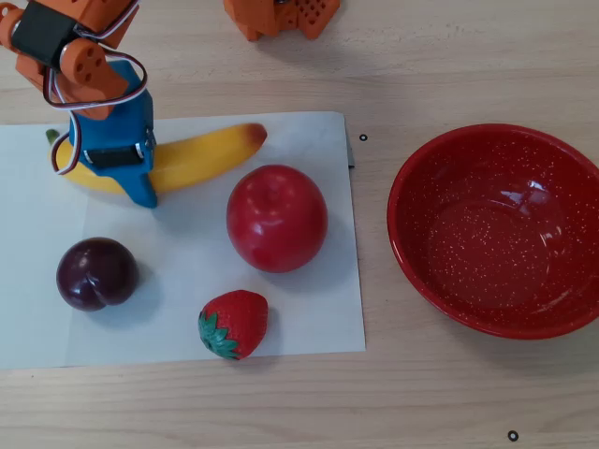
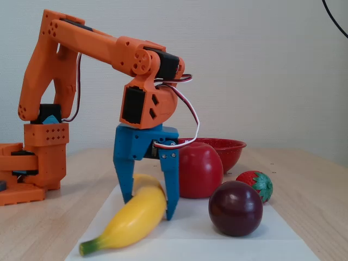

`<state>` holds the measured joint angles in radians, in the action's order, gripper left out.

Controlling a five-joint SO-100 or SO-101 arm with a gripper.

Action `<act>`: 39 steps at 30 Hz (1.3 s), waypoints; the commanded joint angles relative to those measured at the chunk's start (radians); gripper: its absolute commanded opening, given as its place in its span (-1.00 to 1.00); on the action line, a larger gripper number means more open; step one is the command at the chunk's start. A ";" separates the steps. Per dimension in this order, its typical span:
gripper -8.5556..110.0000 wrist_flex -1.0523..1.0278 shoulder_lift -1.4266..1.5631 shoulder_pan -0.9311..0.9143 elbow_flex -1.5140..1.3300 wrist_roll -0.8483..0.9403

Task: Grasp the banana and put it in the red bowl

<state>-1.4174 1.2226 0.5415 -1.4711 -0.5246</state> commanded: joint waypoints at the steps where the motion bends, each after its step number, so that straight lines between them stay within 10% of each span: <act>1: -0.85 -0.084 0.109 0.034 0.089 0.034; 17: -0.85 -0.514 0.170 0.012 0.583 0.031; 39: -0.85 -0.522 0.379 -0.399 0.689 0.221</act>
<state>-1.7994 1.4036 0.2010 -0.9219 -0.3467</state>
